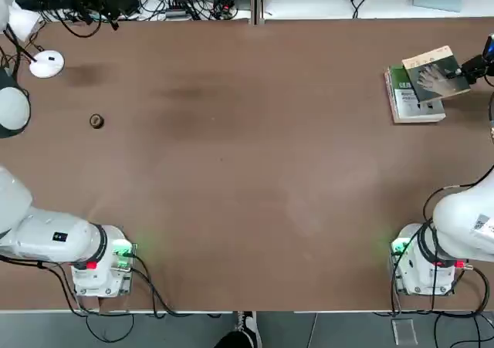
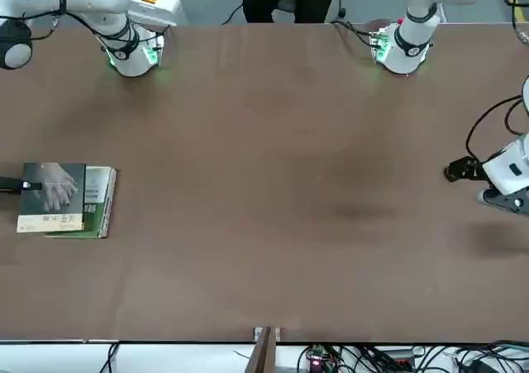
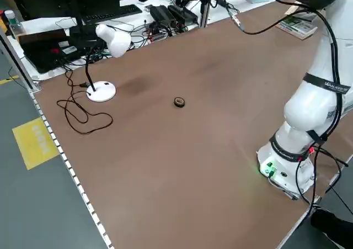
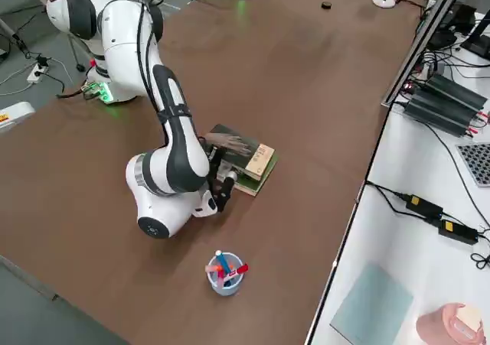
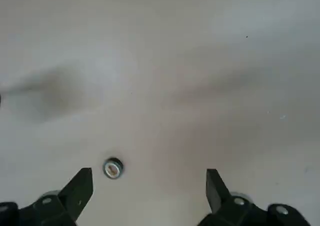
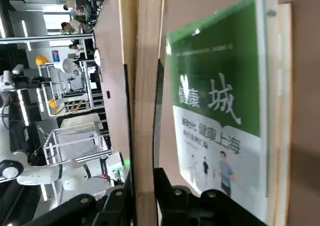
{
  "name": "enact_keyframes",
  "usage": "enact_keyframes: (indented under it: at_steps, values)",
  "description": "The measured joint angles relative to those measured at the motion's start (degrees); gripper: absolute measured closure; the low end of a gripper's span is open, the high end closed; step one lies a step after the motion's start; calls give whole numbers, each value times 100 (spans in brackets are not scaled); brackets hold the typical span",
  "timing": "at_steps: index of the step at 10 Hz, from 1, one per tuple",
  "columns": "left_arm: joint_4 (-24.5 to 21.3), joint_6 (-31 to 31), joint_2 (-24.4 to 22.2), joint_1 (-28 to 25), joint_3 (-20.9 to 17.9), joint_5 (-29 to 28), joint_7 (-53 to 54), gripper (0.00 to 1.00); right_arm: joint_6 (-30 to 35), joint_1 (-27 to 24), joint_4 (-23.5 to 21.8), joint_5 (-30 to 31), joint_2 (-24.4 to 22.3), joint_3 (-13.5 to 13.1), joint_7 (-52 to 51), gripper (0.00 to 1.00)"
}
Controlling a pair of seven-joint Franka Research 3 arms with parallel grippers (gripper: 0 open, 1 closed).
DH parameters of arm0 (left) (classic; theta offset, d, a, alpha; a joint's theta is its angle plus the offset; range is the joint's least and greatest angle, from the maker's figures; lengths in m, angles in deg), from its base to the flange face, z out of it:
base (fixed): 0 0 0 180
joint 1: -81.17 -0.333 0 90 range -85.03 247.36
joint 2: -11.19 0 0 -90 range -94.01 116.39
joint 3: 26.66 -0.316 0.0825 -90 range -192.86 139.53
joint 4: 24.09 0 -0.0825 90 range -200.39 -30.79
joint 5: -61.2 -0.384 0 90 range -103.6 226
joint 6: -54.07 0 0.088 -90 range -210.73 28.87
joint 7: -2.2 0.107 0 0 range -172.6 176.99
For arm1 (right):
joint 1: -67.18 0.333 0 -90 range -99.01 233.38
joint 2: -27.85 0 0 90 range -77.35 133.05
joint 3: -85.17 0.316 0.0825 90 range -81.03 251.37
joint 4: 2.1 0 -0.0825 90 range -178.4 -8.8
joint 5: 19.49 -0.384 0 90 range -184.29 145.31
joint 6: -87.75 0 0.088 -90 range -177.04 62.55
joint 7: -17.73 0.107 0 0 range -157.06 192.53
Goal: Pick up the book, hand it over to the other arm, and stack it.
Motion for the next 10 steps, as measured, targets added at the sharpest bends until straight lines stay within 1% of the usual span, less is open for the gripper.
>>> enact_keyframes:
  at_steps: [2,6,8,10]
  values:
    - [-215,86,-337,6,8,7,-177,0,-39,1,-2,24,76,6,-12,81]
    - [-1015,139,-1217,2,1,7,-286,0,-39,2,-29,51,221,13,-84,81]
    - [-1371,139,-1506,2,2,7,-352,0,-39,0,-74,66,224,12,-102,81]
    - [-1547,132,-1633,2,9,7,-369,0,-39,0,-137,67,225,13,-120,81]
